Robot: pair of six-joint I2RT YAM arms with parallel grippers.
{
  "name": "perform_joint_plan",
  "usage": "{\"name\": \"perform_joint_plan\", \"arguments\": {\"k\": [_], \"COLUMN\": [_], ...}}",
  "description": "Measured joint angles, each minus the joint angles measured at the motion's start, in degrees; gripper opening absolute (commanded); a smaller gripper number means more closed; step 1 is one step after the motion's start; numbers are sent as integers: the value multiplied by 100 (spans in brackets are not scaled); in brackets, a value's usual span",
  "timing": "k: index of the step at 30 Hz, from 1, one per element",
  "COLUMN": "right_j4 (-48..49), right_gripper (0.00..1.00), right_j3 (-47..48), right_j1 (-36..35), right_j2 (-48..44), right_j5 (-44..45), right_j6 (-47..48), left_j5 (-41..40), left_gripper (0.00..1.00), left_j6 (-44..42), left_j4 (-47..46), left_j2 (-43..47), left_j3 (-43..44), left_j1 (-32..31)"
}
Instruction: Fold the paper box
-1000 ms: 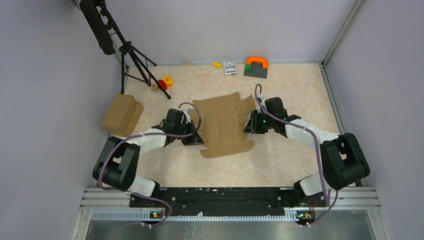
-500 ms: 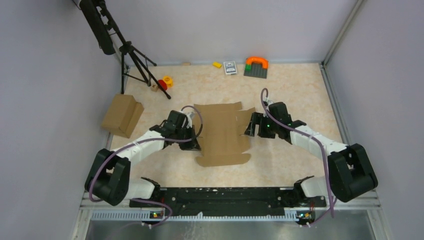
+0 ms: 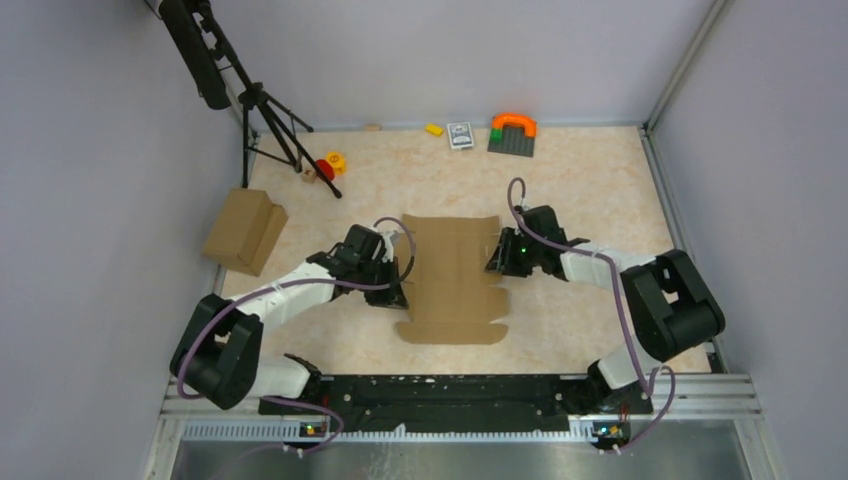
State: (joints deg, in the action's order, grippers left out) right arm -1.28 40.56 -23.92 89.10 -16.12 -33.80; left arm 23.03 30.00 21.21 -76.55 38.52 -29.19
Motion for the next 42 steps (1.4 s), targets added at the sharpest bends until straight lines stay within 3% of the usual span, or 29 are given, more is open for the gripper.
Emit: {"name": "perform_joint_plan", "arguments": {"k": [5,9,12,18,24,35,42], "right_j4": [-74,-341,-487,-669,-883,-1003,-1034], "right_gripper": [0,0,0,0,0,0,0], "right_j3": [7,7,7,7,7,7,7], "right_j1": [-111,-118,-118,-118,-118,-118,-118], "right_j2": [-4,-186,-431,-699,-699,-699,-699], "right_j5": [120,328,413,431,426,404,385], "right_j6": [57,195,341,581,748,876,907], "left_j5": [-4,-201,-415,-404,-269,293,374], "left_gripper": [27,60,69,69,69,63,58], "left_j6": [2,33,129,361,553,879,1137], "left_j4": [4,72,103,-245,-540,-1456,-1882], "left_j2": [0,85,490,1279,789,-365,-638], "left_j3": [2,48,50,-85,-216,-313,-457], "left_j1": [-17,-13,76,1003,1928,1974,1974]}}
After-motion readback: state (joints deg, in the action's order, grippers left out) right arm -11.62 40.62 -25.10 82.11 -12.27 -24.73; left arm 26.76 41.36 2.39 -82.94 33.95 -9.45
